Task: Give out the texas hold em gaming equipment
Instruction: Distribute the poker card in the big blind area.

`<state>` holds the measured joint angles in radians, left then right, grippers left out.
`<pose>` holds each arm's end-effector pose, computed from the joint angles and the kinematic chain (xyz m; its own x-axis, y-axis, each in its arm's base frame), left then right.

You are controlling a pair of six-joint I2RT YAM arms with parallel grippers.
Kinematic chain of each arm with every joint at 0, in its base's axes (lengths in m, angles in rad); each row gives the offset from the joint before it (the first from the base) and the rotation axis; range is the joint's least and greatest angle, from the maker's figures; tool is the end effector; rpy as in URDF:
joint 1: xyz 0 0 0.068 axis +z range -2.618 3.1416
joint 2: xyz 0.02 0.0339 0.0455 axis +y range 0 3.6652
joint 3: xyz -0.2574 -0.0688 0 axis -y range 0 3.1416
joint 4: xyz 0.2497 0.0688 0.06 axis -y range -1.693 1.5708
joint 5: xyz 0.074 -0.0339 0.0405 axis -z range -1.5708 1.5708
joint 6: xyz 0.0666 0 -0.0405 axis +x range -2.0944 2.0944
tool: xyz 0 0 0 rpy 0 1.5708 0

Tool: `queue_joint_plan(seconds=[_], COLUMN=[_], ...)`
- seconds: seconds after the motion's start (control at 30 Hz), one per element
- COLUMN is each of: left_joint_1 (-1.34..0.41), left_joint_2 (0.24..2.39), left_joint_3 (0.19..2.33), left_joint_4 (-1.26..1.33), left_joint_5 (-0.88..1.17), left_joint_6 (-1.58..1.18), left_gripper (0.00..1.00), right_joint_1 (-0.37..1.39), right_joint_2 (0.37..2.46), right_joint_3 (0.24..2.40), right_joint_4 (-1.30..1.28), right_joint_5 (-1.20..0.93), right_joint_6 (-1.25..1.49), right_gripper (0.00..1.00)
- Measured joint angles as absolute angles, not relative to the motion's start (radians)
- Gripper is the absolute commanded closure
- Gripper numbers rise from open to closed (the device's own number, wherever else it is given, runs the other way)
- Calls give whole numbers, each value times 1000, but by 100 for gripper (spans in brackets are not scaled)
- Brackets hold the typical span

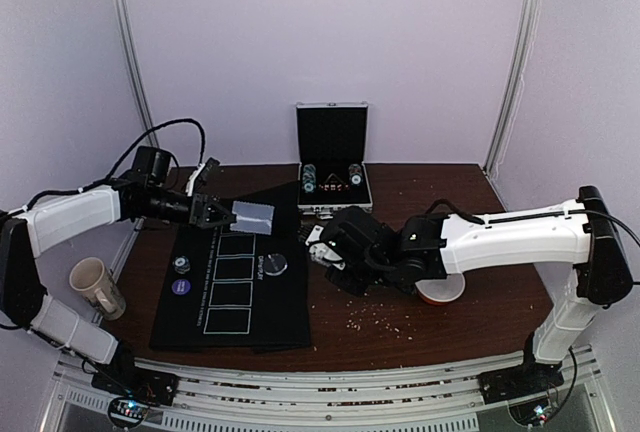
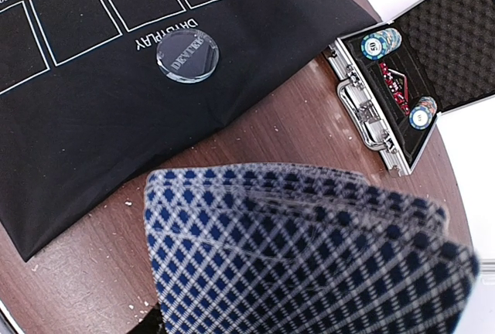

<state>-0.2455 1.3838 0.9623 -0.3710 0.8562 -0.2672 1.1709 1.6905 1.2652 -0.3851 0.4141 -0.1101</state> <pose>0.2857 -0.1234 0.2352 -0.8441 0.0331 -0.5351 0.4674 0.5345 -0.7042 0.1788 0.3543 0.2229 -0.1996 -0.7306 -0.6530 -0.7618 0.5348 -0.3655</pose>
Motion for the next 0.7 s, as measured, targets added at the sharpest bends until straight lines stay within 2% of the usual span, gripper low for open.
queue_joint_plan(seconds=[0.4,0.7], left_joint_1=[-119,150], left_joint_2=[1295,1365], left_joint_3=[852,880], left_joint_4=[-476,-454], left_joint_5=[719,635], left_joint_6=[-352,-370], left_gripper=[100,100], right_joint_1=[1171,1169], right_joint_2=[1673,1654], right_joint_3=[1249,1219], right_joint_4=[-367,-363], right_joint_5=[366,339], right_joint_6=[-163,-208], right_gripper=[51,51])
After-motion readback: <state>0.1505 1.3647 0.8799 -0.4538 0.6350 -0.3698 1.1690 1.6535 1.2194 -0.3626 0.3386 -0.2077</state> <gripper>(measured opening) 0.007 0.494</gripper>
